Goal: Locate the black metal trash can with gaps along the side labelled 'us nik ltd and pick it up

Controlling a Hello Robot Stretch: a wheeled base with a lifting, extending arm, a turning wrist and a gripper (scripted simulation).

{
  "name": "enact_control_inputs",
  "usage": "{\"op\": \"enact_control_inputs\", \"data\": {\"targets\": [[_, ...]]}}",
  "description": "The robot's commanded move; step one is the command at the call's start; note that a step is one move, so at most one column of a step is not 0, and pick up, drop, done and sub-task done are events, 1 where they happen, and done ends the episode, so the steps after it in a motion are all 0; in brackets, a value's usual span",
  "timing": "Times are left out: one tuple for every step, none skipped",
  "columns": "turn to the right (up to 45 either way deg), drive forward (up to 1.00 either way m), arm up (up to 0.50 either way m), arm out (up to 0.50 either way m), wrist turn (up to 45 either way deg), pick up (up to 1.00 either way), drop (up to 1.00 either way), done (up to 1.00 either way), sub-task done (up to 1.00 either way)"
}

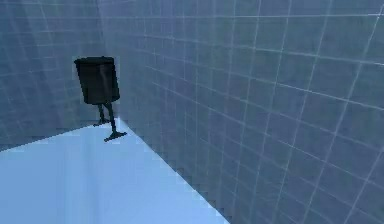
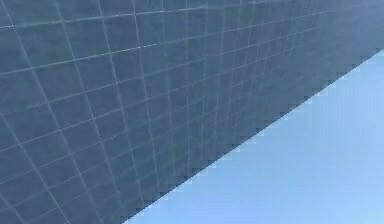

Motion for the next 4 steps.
{"op": "enact_control_inputs", "data": {"targets": [[-45.0, 0.00, 0.00, 0.00, 0.0, 0.00, 0.00, 0.00, 0.00], [-15.0, 0.00, 0.00, 0.00, 0.0, 0.00, 0.00, 0.00, 0.00], [0.0, 0.00, 0.08, 0.00, 0.0, 0.00, 0.00, 0.00, 0.00], [0.0, 0.00, 0.00, 0.50, 0.0, 0.00, 0.00, 0.00, 0.00]]}}
